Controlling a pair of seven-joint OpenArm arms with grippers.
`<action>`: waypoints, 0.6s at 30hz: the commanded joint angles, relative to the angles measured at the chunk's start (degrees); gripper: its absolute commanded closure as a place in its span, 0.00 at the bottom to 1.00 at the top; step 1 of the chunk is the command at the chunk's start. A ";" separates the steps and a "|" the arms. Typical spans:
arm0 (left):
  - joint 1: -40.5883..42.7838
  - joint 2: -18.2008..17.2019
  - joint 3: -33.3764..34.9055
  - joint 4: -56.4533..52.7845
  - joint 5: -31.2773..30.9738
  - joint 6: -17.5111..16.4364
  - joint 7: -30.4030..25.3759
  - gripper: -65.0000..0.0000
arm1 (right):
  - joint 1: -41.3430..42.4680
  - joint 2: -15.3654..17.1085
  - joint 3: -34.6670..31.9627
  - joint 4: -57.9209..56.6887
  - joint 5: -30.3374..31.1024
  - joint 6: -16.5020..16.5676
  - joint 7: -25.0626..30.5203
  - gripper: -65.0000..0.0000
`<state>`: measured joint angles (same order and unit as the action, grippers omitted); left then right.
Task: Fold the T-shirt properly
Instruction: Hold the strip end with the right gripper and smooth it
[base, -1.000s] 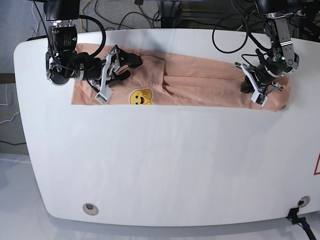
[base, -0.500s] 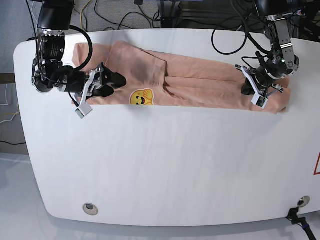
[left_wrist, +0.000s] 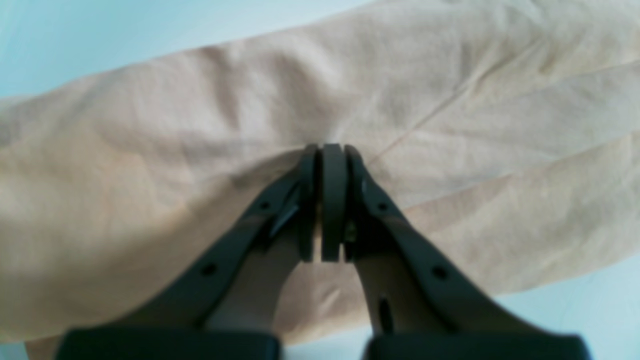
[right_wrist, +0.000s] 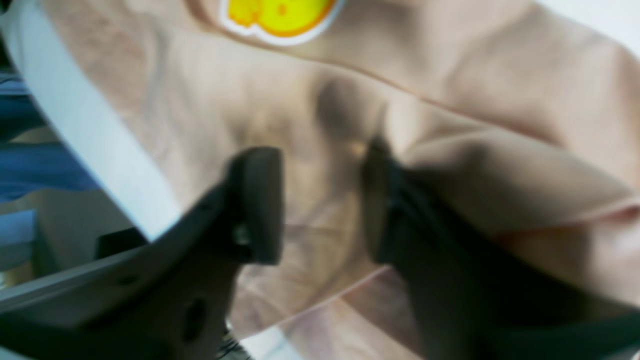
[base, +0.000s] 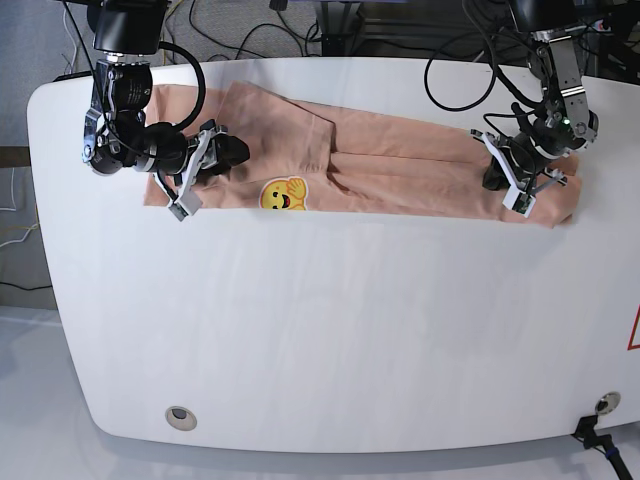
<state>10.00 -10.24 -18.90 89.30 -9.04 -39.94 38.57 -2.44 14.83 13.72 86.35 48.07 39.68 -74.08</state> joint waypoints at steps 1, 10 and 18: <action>-0.37 -0.71 -0.23 1.03 -0.41 -0.06 -0.28 1.00 | 0.55 0.69 0.13 0.73 -2.49 0.32 1.69 0.73; 0.77 -0.71 -0.49 1.03 -0.50 -0.06 -0.28 1.00 | 5.56 1.13 -3.56 -3.58 -11.90 0.32 3.89 0.79; 3.23 -0.71 -1.28 8.77 -0.59 -0.06 -0.19 1.00 | 8.20 2.36 -8.92 -10.26 -11.81 0.32 9.07 0.79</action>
<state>13.96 -10.33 -19.33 95.29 -8.75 -39.92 39.66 5.85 16.97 5.13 76.12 39.00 40.49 -61.73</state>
